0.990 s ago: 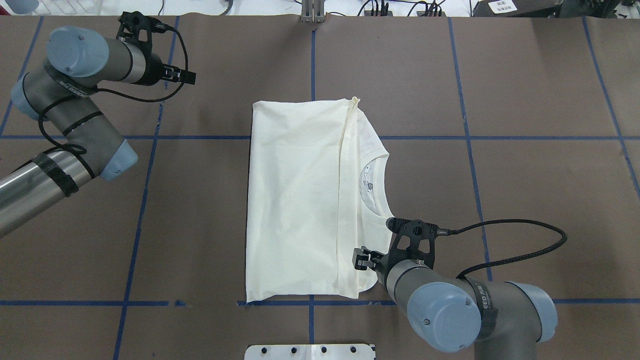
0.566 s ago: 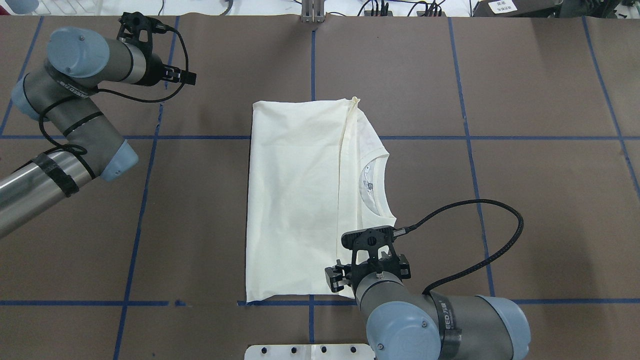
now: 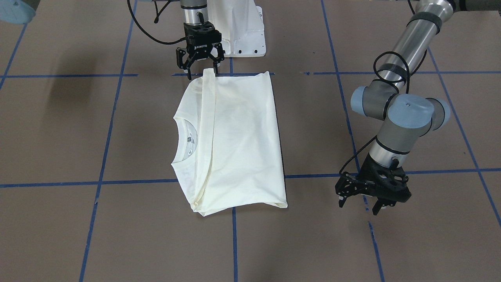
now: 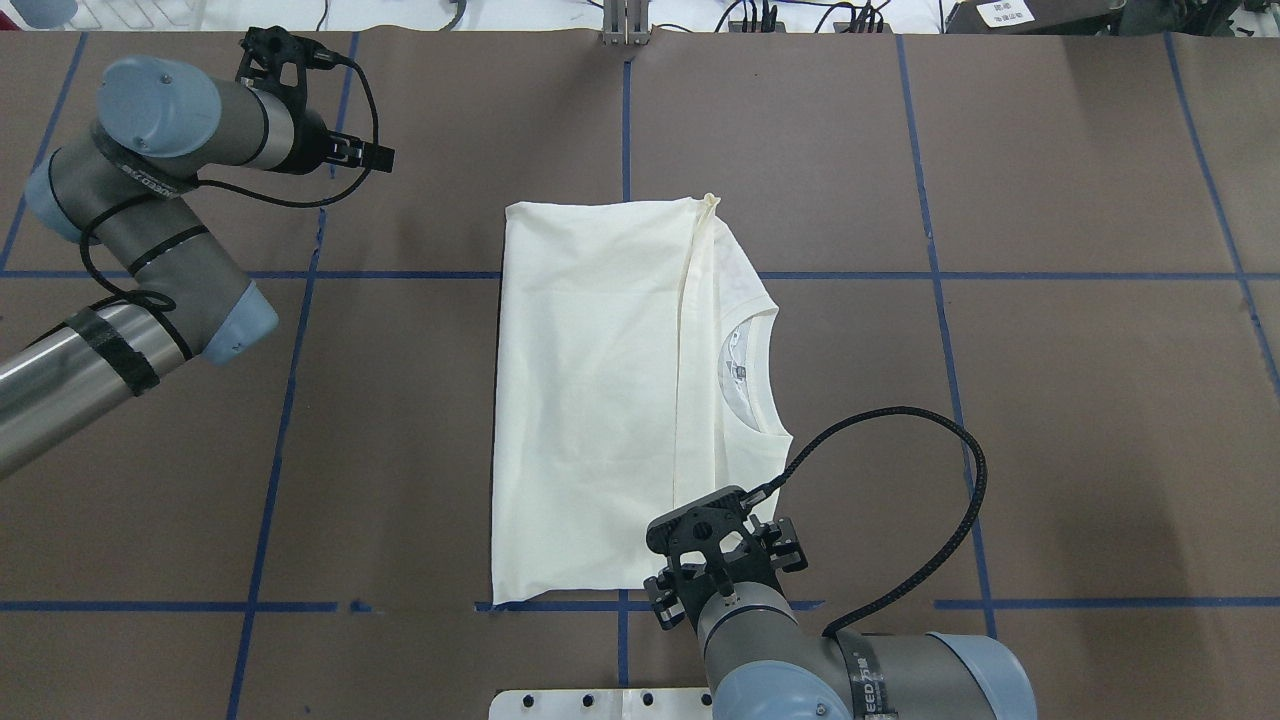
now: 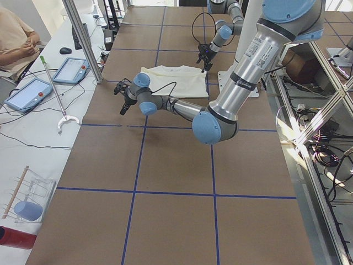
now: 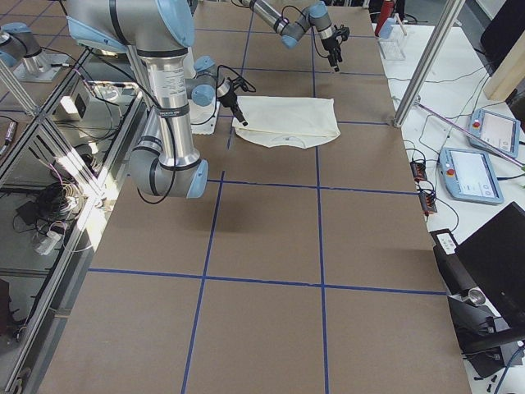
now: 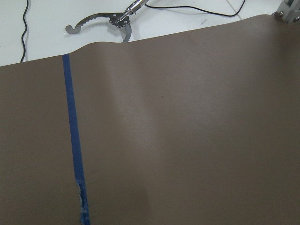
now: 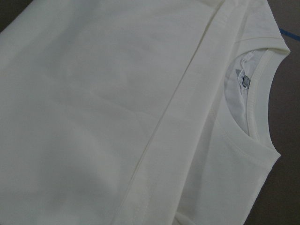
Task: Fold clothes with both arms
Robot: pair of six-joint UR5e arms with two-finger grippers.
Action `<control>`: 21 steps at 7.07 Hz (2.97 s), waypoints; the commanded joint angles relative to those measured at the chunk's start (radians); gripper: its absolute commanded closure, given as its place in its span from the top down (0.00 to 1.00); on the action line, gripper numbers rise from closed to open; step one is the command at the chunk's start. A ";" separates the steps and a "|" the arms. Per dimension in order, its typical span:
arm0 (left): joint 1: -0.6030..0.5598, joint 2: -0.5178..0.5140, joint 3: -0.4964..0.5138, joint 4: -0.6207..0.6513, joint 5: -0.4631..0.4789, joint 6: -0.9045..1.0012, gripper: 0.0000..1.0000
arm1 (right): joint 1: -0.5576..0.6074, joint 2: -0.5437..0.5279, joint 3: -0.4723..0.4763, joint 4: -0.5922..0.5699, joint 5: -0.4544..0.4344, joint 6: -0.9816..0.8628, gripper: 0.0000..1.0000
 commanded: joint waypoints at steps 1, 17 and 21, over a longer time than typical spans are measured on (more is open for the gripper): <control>0.001 0.000 0.001 0.000 0.000 0.000 1.00 | -0.027 -0.005 -0.004 0.053 -0.009 -0.023 1.00; 0.003 0.006 -0.001 0.000 0.000 0.000 1.00 | -0.061 -0.062 -0.025 0.259 -0.071 -0.070 0.03; 0.003 0.006 0.001 0.000 0.000 0.000 1.00 | -0.058 -0.097 0.005 0.264 -0.068 0.034 0.00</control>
